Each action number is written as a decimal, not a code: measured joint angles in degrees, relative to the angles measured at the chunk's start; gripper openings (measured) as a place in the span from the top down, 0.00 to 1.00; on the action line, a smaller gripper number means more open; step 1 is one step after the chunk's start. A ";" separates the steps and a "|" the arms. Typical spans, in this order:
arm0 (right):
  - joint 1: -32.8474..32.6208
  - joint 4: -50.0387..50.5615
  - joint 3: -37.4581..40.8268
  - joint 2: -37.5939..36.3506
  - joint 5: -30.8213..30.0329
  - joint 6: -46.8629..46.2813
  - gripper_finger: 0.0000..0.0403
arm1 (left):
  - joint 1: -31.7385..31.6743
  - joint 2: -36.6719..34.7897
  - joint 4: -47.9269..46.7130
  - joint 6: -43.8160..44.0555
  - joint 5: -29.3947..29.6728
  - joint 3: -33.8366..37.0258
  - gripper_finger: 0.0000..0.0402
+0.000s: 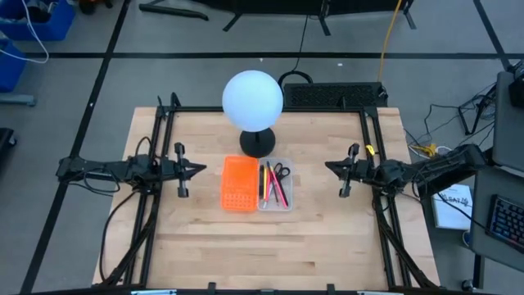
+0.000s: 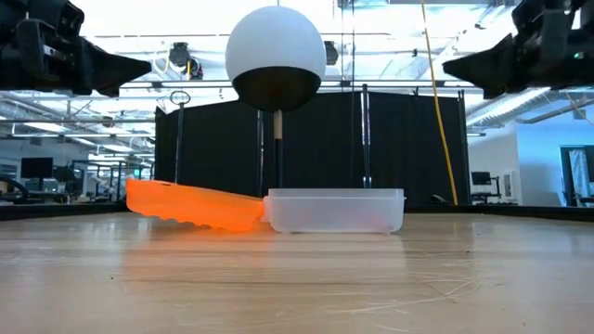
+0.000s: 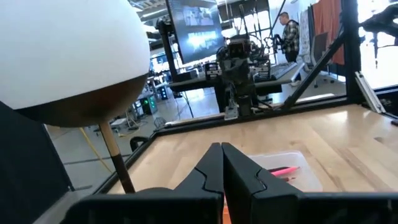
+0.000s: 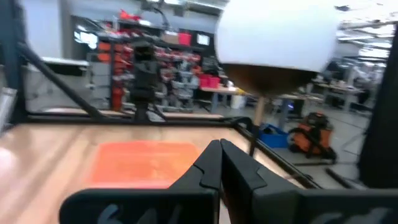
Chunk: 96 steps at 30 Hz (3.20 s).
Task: Pick & place school supplies into a supply box
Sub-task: Return to Home Position
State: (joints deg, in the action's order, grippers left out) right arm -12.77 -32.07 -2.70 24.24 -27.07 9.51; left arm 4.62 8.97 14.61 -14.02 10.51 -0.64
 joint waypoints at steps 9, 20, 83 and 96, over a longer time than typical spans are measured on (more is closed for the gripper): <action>6.02 9.86 0.09 -0.87 9.51 -5.84 1.00 | 0.00 0.01 -4.93 4.13 -5.21 0.00 0.99; 3.95 6.41 1.84 -0.84 17.51 -5.00 1.00 | 0.00 0.02 -8.89 -0.38 -9.11 0.00 0.99; 5.28 28.19 1.82 -23.99 14.70 -5.62 1.00 | -9.64 0.02 -13.43 1.27 -14.96 -0.03 0.99; 5.31 26.48 1.84 -23.96 4.50 -5.65 1.00 | -9.81 1.42 -12.34 3.87 -6.37 -0.04 0.98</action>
State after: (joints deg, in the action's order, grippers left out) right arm -7.46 -5.58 -0.86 0.27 -22.57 3.86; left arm -5.19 10.39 2.27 -10.15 4.15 -0.69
